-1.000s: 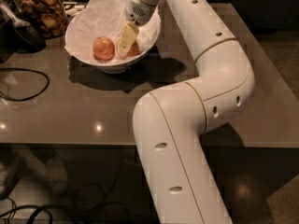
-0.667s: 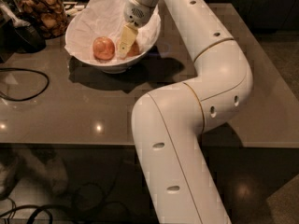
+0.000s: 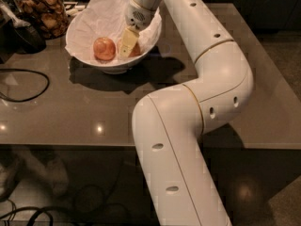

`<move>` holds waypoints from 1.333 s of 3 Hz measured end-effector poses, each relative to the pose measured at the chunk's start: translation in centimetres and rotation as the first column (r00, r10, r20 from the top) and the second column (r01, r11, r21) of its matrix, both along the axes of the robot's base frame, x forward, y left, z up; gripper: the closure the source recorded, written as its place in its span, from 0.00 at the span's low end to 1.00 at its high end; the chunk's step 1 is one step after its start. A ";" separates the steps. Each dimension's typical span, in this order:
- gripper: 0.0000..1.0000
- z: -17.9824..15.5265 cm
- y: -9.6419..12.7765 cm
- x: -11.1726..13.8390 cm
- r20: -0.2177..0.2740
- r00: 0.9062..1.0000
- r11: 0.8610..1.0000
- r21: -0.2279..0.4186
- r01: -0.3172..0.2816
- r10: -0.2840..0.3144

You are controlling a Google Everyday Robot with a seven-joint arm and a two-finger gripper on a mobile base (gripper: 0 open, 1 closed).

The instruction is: Pick apple from white bowl

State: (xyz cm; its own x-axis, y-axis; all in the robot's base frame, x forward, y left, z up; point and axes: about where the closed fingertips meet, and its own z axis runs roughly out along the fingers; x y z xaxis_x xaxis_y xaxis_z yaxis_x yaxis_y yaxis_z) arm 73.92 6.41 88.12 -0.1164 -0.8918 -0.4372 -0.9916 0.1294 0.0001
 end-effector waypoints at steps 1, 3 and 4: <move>0.29 -0.5 -0.1 0.0 -0.014 1.000 1.000 0.009 -0.002 0.002; 0.70 -0.6 -0.3 0.3 -0.002 1.000 1.000 0.008 0.000 0.000; 0.93 -0.6 -0.3 0.3 -0.002 1.000 1.000 0.008 0.000 0.000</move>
Offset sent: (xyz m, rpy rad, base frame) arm 0.0065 -0.0306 0.0120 -0.0607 0.0845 0.0423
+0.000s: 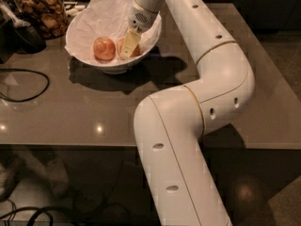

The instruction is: Pick apple from white bowl

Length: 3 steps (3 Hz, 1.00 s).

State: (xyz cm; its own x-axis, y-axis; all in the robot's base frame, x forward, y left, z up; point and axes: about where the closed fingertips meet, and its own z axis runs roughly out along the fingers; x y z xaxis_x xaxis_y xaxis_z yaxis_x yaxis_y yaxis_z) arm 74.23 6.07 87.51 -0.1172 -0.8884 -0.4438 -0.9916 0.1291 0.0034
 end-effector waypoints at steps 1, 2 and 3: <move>1.00 0.7 0.5 0.8 0.035 0.999 1.000 0.021 0.017 -0.017; 1.00 3.8 0.6 0.2 0.062 0.996 0.997 0.008 0.071 -0.072; 1.00 7.1 0.6 -0.8 0.086 0.989 0.993 0.001 0.121 -0.121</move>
Offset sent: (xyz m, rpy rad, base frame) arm -0.0402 -0.0053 0.0848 -0.0486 -0.0501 -0.1406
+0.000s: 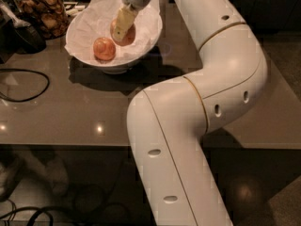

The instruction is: Pick apple from white bowl

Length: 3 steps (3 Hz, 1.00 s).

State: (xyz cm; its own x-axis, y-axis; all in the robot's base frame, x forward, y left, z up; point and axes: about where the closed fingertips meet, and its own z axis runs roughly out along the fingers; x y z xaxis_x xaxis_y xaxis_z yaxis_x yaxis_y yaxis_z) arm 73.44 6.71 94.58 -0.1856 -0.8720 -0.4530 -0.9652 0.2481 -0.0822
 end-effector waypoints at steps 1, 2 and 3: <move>1.00 2.6 0.6 -1.7 0.008 1.000 1.000 0.010 -0.011 0.011; 1.00 4.5 1.3 -3.2 0.012 0.999 0.998 0.039 -0.040 0.039; 1.00 6.7 1.9 -5.2 0.014 0.996 0.991 0.092 -0.093 0.092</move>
Offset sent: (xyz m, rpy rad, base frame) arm -0.0739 0.0028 0.0689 0.0206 0.0561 0.0993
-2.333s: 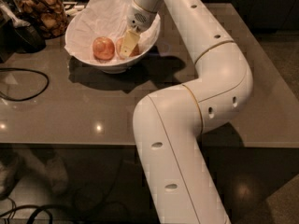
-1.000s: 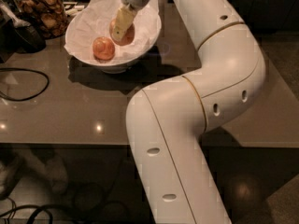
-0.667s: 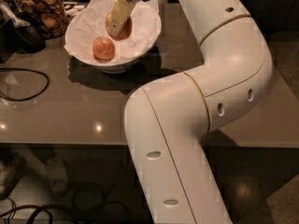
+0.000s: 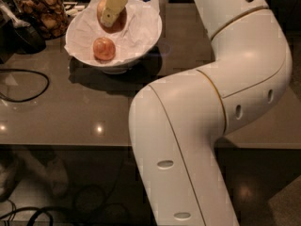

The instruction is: Pick apple from white bowl

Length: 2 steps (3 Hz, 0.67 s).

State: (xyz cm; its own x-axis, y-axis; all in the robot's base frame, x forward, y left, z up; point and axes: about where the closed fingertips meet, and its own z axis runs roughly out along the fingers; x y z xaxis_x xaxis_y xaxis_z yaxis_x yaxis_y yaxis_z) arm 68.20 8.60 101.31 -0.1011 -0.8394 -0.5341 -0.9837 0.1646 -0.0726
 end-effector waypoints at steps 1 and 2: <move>1.00 1.8 0.2 -1.6 -0.002 0.999 0.998 0.052 -0.032 0.032; 1.00 4.3 0.3 -3.5 0.006 0.999 0.994 0.107 -0.039 0.038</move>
Offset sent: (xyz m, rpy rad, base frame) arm -0.1095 -0.0112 0.0515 0.1254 0.0339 0.0716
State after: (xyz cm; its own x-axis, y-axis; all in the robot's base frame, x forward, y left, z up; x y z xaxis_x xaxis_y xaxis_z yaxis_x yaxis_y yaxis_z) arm 64.72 8.91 105.59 -0.0673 -0.7805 -0.6215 -0.9891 0.1338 -0.0609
